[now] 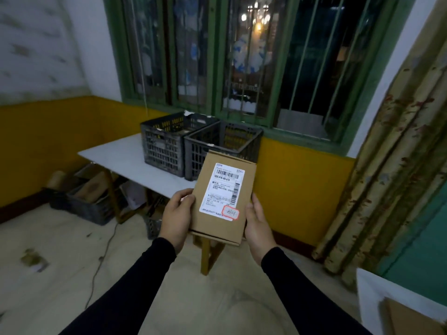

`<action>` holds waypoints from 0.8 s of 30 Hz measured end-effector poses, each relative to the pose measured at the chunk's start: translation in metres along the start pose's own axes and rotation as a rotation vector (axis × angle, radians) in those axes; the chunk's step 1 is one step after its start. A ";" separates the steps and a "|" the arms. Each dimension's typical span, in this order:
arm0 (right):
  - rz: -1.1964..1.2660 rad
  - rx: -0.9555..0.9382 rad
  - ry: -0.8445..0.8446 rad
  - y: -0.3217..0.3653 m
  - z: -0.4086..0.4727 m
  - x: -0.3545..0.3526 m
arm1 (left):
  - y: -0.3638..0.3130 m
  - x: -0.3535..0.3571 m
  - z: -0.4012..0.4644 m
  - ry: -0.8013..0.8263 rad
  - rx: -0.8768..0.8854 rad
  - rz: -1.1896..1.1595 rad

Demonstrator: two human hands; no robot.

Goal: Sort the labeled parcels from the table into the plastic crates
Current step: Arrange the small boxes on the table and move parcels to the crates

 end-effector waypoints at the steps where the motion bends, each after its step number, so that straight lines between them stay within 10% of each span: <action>1: -0.008 -0.005 0.009 0.003 0.013 0.015 | -0.002 -0.010 0.015 -0.011 0.019 0.014; 24: -0.005 -0.113 0.064 0.093 0.442 0.125 | 0.025 0.064 0.462 0.115 0.165 0.334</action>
Point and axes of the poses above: each hand's wrist, its own z-axis towards the middle knuckle, its own x-axis out of the palm, y = z × x, the point moved 7 cm from there along z, towards the middle knuckle, and after that the axes turned 8 degrees about x, right-handed, at the moved point
